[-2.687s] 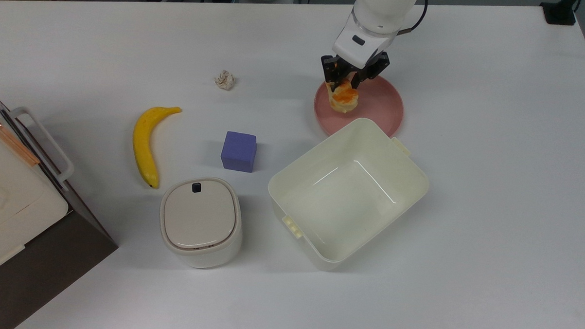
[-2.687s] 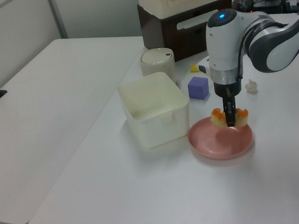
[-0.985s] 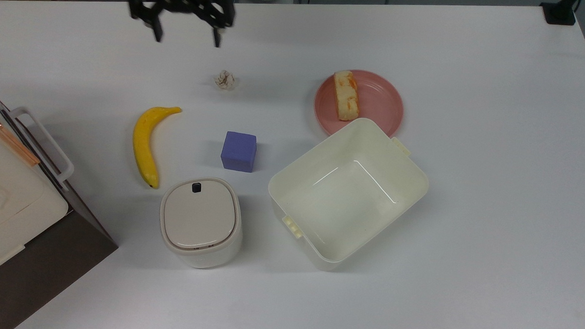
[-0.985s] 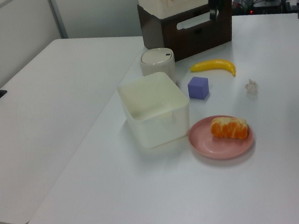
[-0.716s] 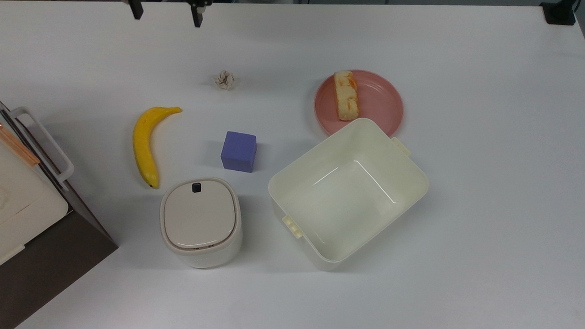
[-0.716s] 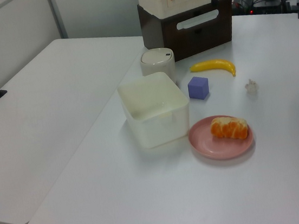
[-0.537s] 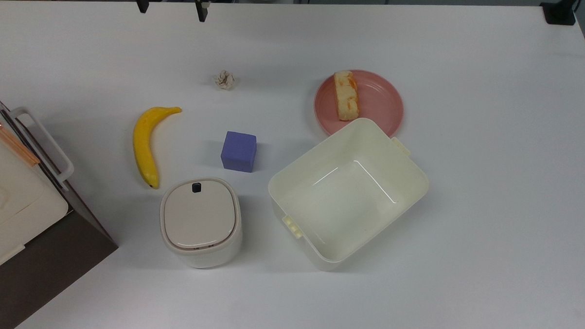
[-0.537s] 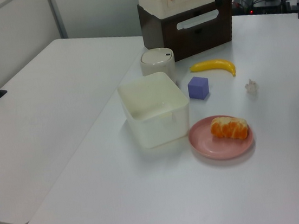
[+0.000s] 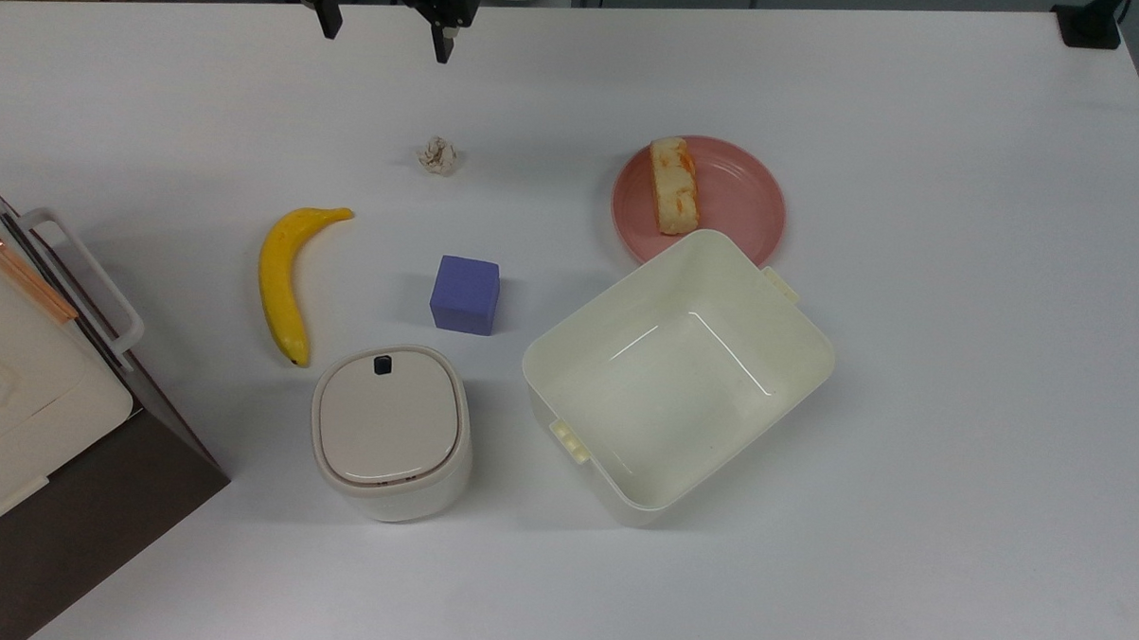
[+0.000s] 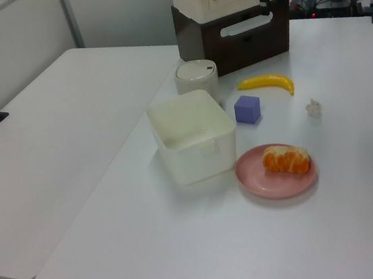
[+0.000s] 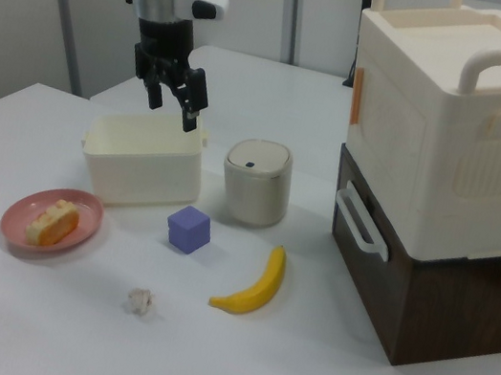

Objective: Put the bread on a plate

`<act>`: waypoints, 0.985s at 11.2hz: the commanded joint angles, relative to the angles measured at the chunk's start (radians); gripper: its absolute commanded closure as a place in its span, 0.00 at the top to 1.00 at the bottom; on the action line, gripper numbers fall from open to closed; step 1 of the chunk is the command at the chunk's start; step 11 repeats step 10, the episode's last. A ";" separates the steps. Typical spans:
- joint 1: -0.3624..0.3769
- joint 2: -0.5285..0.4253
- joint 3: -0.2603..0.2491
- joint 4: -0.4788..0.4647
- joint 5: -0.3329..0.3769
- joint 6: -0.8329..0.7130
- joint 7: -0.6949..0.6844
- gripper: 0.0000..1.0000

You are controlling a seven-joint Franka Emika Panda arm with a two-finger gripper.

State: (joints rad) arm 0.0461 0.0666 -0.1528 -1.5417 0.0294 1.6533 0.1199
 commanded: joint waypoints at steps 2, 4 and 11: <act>0.008 -0.002 -0.004 0.003 0.009 0.006 -0.023 1.00; 0.008 -0.002 -0.004 0.003 0.009 0.022 -0.023 1.00; 0.009 -0.002 -0.002 -0.003 0.007 0.036 -0.023 1.00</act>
